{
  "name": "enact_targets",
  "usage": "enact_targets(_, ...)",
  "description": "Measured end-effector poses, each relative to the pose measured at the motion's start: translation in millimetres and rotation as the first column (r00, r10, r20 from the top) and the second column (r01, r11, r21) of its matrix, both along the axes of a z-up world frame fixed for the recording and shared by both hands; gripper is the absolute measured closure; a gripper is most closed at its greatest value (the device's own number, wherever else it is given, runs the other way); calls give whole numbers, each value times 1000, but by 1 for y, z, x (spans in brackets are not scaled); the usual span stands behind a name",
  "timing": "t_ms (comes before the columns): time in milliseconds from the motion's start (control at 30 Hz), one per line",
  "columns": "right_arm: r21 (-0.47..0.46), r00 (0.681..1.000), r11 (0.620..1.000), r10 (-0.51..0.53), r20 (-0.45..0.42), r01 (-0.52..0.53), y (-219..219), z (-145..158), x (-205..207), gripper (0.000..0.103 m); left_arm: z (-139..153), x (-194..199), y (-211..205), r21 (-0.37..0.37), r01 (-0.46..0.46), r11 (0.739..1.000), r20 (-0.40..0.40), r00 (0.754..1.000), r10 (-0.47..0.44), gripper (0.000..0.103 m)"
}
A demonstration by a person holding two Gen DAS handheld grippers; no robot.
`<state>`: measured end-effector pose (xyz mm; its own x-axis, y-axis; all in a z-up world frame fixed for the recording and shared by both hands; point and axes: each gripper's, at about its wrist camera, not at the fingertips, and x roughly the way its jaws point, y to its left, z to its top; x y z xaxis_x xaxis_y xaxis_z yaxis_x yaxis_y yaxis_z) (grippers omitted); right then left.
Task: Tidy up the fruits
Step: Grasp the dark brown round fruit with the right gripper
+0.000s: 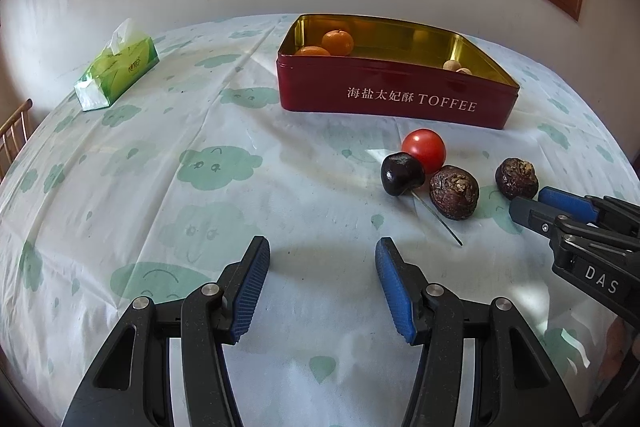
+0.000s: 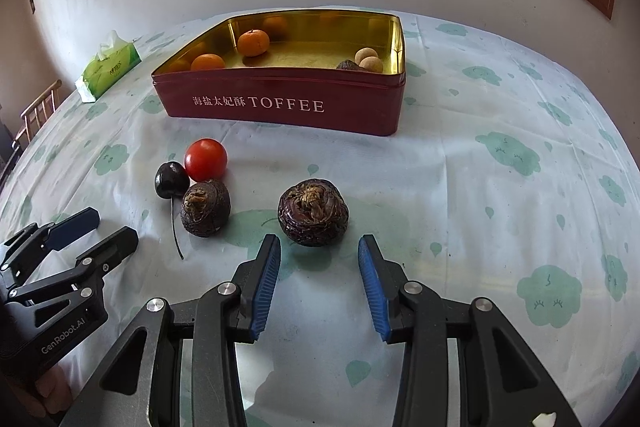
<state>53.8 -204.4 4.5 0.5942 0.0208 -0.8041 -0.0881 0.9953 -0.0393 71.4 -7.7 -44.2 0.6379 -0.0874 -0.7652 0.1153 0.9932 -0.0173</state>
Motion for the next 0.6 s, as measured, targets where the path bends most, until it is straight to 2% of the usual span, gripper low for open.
enact_targets(233,-27,1000,1000,15,7,-14,7,-2,10,64,0,7,-6,-5,22,1000,-9,1000,-22,47)
enact_targets(600,-43,1000,999,-1,31,3,3,-3,13,69,2,14,-15,-34,53,998,-27,998,-54,47)
